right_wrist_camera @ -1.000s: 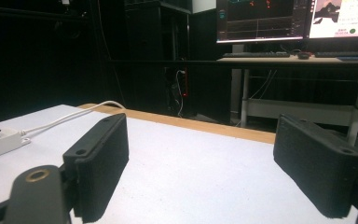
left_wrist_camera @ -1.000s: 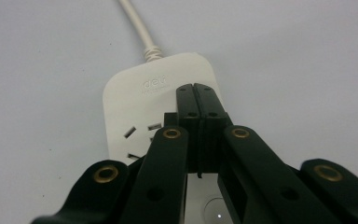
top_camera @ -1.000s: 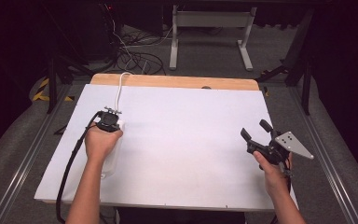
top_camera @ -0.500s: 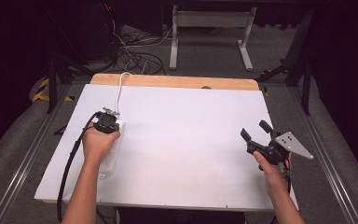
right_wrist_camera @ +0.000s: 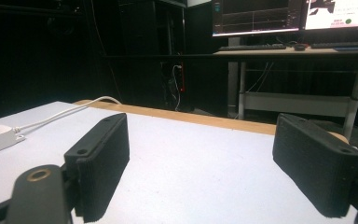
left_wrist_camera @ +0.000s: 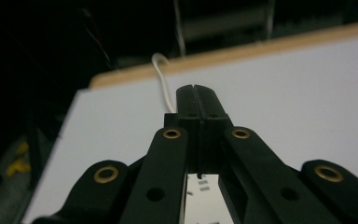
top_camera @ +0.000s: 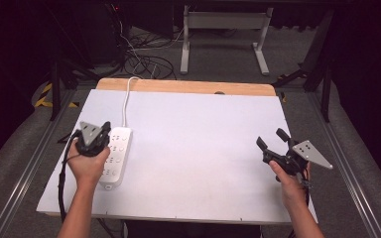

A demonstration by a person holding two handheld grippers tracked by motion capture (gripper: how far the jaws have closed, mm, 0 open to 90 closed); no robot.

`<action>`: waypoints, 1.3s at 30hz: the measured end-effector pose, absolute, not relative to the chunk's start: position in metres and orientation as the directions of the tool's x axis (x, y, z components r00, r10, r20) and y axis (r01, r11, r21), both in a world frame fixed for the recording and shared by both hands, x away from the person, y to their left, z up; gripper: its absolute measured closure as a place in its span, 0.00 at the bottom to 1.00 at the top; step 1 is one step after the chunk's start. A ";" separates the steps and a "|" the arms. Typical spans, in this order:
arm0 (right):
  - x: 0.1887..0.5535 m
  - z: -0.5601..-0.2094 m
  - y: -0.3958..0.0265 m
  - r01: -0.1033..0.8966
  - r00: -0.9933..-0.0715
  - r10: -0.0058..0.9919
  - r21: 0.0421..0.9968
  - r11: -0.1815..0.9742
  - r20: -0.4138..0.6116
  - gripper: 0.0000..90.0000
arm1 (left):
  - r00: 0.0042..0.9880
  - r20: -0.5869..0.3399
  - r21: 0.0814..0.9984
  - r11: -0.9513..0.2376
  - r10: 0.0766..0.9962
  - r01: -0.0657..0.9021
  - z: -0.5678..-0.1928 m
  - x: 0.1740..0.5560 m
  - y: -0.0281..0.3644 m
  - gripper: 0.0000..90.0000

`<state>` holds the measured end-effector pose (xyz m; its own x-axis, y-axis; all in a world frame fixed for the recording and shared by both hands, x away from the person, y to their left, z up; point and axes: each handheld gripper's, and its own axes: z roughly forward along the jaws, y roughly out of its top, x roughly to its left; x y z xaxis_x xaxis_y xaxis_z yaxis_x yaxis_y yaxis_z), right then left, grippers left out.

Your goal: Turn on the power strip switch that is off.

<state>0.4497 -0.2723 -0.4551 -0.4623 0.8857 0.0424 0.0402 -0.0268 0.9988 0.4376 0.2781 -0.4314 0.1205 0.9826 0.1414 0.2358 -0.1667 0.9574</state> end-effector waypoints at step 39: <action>0.445 -0.452 -0.270 0.022 -0.474 0.880 1.000 -0.020 0.028 0.22 | 0.026 0.095 0.995 -0.095 0.995 0.017 -0.439 0.400 0.309 0.33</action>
